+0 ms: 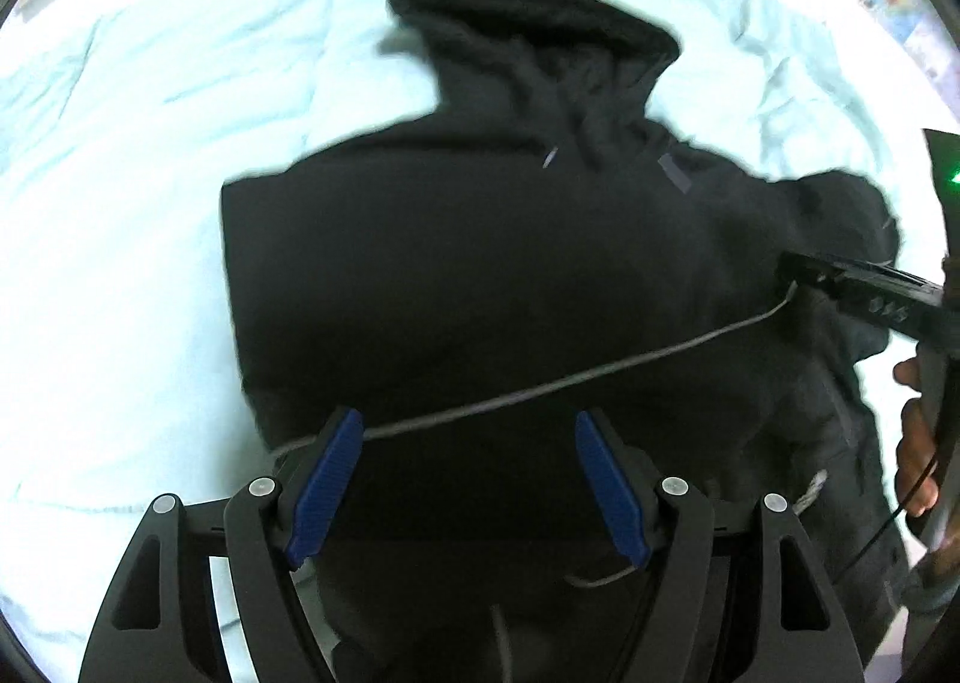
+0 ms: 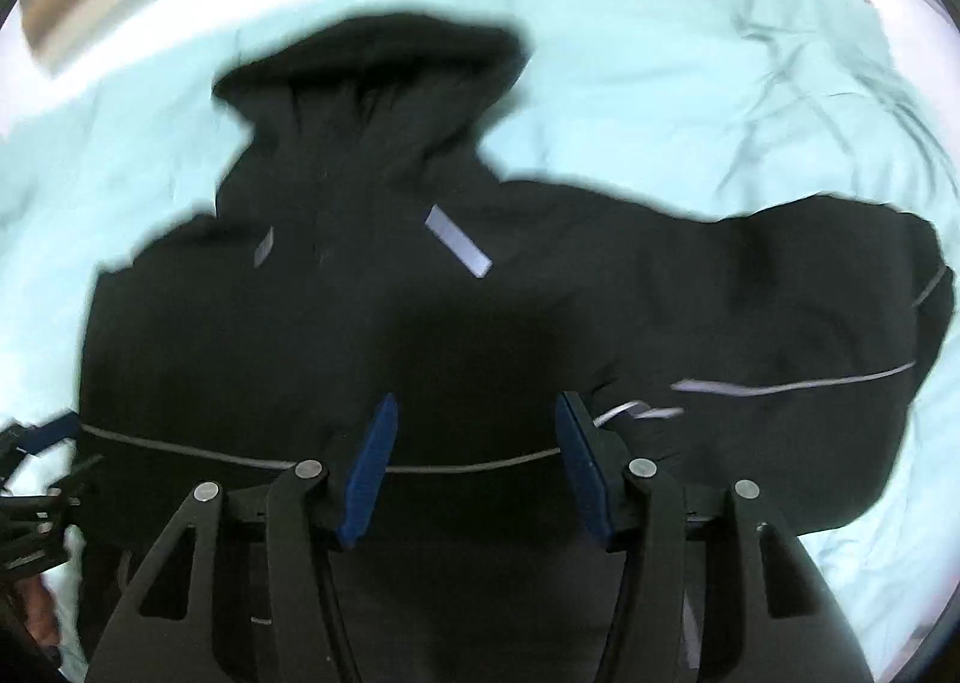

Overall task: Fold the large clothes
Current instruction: 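Open the left gripper and release the sleeve on the jacket, then grasp the other sleeve cuff with the right gripper and lift it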

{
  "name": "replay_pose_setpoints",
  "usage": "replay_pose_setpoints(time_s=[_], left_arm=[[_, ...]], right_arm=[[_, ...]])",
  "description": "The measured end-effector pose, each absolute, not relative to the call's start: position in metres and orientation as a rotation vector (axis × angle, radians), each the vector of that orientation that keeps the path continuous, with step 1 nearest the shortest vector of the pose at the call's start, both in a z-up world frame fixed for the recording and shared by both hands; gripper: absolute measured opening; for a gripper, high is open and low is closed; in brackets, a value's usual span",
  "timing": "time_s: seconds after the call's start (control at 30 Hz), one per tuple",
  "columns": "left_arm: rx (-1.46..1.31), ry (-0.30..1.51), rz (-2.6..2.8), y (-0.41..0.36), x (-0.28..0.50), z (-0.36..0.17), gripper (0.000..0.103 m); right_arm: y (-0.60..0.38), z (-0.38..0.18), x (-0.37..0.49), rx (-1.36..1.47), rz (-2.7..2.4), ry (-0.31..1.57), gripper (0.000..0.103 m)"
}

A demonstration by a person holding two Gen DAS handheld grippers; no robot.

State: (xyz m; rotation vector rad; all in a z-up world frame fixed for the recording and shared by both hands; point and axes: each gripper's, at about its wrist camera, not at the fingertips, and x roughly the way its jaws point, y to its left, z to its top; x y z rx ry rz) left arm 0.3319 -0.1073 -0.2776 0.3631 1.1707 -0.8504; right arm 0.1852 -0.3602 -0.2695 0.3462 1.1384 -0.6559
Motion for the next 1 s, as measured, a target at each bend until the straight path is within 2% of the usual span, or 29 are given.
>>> replay_pose_setpoints(time_s=[0.1, 0.2, 0.3, 0.5, 0.7, 1.0], left_arm=[[0.405, 1.242, -0.828, -0.102, 0.332, -0.311, 0.075], [0.428, 1.254, -0.817, -0.105, 0.332, -0.318, 0.075], [0.414, 1.216, -0.814, -0.100, 0.322, -0.288, 0.075], [0.357, 1.120, -0.863, -0.041, 0.272, -0.221, 0.075], [0.189, 1.116, -0.857, 0.006, 0.223, -0.182, 0.075], [0.156, 1.012, -0.827, -0.002, 0.156, -0.137, 0.075]], right_arm=[[-0.362, -0.332, 0.196, 0.410, -0.641, 1.289, 0.057], [-0.368, -0.346, 0.192, 0.487, -0.638, 1.262, 0.056], [-0.367, -0.324, 0.186, 0.520, -0.649, 1.276, 0.056], [-0.315, -0.245, 0.128, 0.453, -0.634, 1.153, 0.056], [-0.262, -0.212, 0.053, 0.535, -0.650, 1.120, 0.057], [-0.298, -0.162, -0.031, 0.517, -0.697, 1.029, 0.057]])
